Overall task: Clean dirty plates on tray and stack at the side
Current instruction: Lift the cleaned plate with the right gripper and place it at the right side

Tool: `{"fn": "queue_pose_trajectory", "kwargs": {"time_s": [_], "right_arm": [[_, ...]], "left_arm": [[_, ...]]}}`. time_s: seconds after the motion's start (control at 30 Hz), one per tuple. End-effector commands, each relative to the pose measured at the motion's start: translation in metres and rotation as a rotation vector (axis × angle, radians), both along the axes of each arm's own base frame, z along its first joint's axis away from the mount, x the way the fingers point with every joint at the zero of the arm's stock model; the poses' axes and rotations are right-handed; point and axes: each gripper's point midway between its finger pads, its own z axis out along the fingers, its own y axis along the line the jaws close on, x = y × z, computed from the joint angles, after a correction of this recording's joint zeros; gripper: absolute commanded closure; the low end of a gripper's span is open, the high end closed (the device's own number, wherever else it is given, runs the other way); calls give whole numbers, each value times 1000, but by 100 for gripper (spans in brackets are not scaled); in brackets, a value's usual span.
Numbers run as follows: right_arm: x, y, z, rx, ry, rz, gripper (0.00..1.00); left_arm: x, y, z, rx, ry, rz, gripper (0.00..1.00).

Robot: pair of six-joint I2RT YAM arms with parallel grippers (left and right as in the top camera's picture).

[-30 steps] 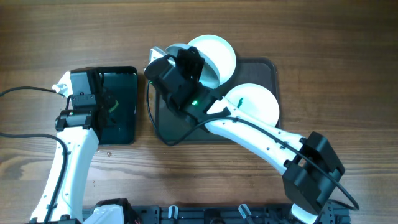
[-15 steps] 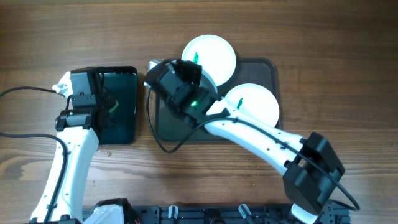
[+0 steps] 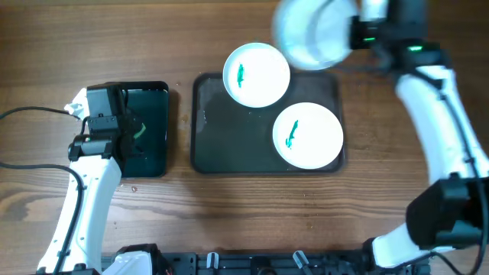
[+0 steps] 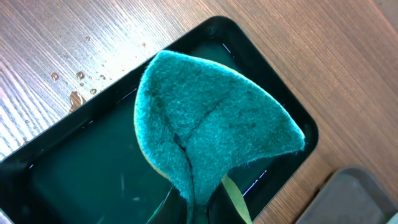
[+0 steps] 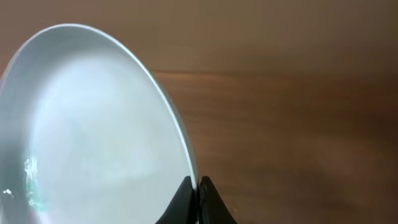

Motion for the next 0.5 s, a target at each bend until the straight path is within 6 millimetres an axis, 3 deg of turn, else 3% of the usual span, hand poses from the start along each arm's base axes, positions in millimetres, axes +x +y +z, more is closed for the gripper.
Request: {"fn": "queue_pose_trajectory", "kwargs": {"time_s": [0.0, 0.07, 0.1, 0.23, 0.37, 0.47], "right_arm": [[0, -60, -26, 345, 86, -93, 96], [-4, -95, -48, 380, 135, -167, 96], [-11, -120, -72, 405, 194, -240, 96], [-21, -156, -129, 426, 310, -346, 96], [-28, -173, -173, 449, 395, -433, 96], [-33, -179, -190, 407, 432, -470, 96]], "left_arm": [[1, 2, 0, -4, -1, 11, 96], [1, 2, 0, -4, -1, 11, 96], [1, 2, 0, -4, -1, 11, 96], [1, 2, 0, -4, -1, 11, 96], [0, 2, -1, -4, -1, 11, 96], [0, 2, -1, -4, -1, 11, 96]]}}
